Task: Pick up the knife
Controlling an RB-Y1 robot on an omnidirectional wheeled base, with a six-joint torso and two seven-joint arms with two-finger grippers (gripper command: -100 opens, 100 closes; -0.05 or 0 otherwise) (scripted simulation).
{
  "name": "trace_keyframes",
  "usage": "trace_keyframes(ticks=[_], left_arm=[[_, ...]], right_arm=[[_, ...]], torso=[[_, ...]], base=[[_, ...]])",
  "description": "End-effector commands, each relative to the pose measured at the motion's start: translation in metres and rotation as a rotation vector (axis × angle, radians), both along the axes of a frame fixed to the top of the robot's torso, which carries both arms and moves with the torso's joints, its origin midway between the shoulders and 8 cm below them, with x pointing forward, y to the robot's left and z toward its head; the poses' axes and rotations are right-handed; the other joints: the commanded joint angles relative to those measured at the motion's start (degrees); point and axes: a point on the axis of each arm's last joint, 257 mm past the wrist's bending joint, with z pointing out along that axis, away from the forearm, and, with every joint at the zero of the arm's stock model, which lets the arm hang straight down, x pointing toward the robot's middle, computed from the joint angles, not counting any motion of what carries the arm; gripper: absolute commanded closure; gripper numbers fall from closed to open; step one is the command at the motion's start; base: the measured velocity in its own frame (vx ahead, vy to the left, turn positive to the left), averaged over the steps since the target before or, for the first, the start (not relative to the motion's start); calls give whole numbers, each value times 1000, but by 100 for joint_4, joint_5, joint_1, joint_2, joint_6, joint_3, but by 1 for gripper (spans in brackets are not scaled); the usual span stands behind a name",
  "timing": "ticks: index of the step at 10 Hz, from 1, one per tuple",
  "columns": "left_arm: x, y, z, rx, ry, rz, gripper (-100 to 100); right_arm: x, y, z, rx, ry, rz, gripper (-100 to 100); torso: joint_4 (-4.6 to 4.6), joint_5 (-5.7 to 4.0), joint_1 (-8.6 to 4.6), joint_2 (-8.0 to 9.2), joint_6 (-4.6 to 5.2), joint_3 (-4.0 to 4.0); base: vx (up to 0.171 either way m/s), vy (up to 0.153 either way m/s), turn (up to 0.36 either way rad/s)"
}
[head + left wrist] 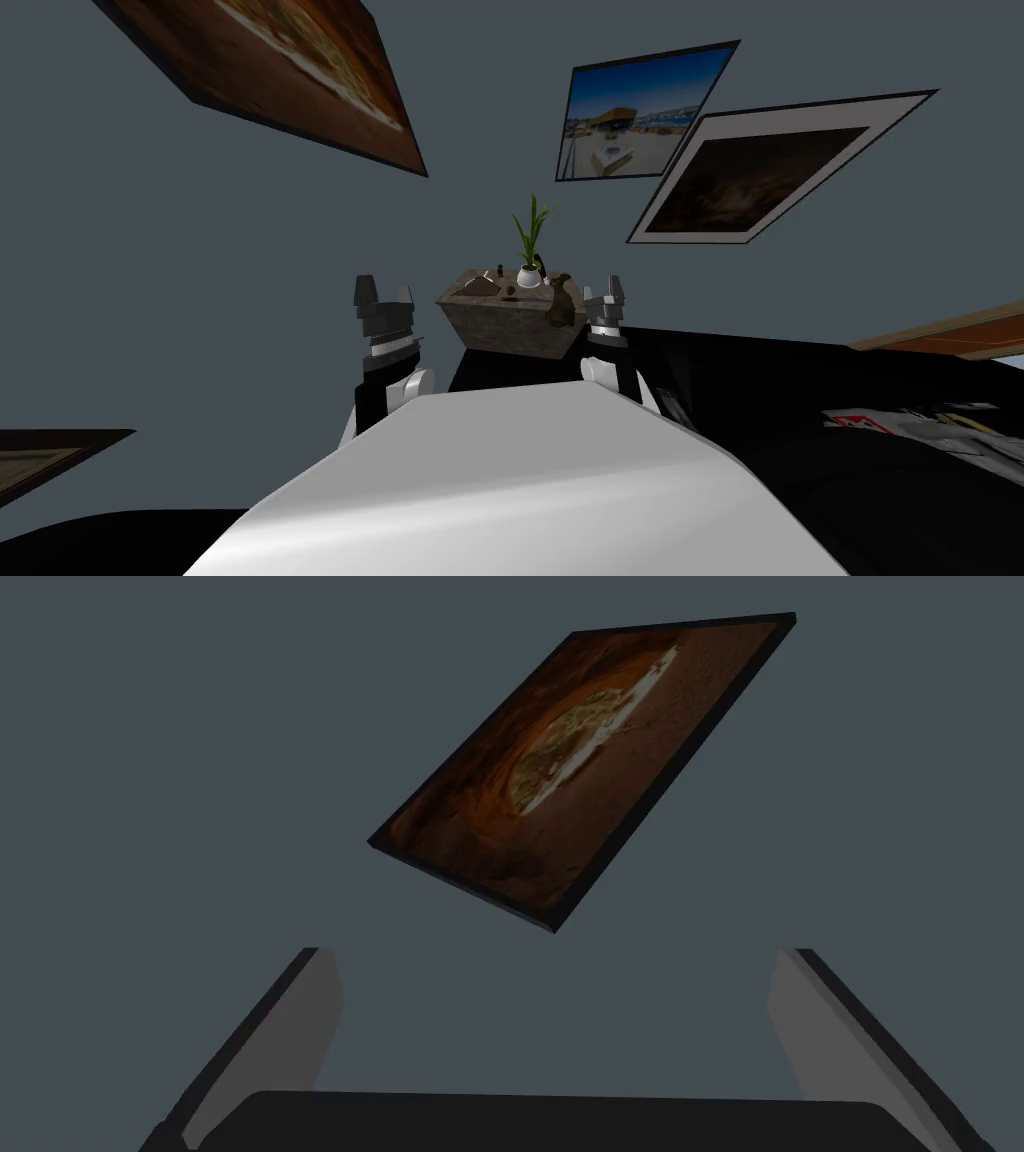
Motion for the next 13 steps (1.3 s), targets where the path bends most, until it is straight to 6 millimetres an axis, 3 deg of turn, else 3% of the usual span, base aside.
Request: trace_keyframes(ticks=[1, 5, 9, 10, 11, 12, 13], left_arm=[[0, 0, 0, 0, 0, 0, 0], [0, 0, 0, 0, 0, 0, 0], [0, 0, 0, 0, 0, 0, 0], [0, 0, 0, 0, 0, 0, 0], [0, 0, 0, 0, 0, 0, 0], [0, 0, 0, 0, 0, 0, 0], [0, 0, 0, 0, 0, 0, 0]], right_arm=[[0, 1, -3, -33, 17, 5, -100], [-2, -5, -28, -160, 122, -5, -100], [-14, -26, -80, -332, 314, -49, -100], [-17, -28, -84, -332, 328, -51, -100], [-23, -36, -102, -381, 393, -65, -100], [-24, -37, -102, -381, 395, -66, -100], [-31, -45, -119, -433, 459, -79, -100]], torso=[[0, 0, 0, 0, 0, 0], [15, 6, 24, 67, -2, 39], [19, 10, 41, 83, -2, 48], [19, 9, 33, 82, -2, 48], [17, 6, 21, 69, 3, 41], [14, 6, 25, 56, -2, 33], [11, 4, 14, 40, 3, 25]], base=[[-54, 18, 79], [-161, 69, 192], [-200, 120, 304], [-140, 84, 116], [-104, 108, 269], [-62, 78, 112], [-74, 85, 264]])
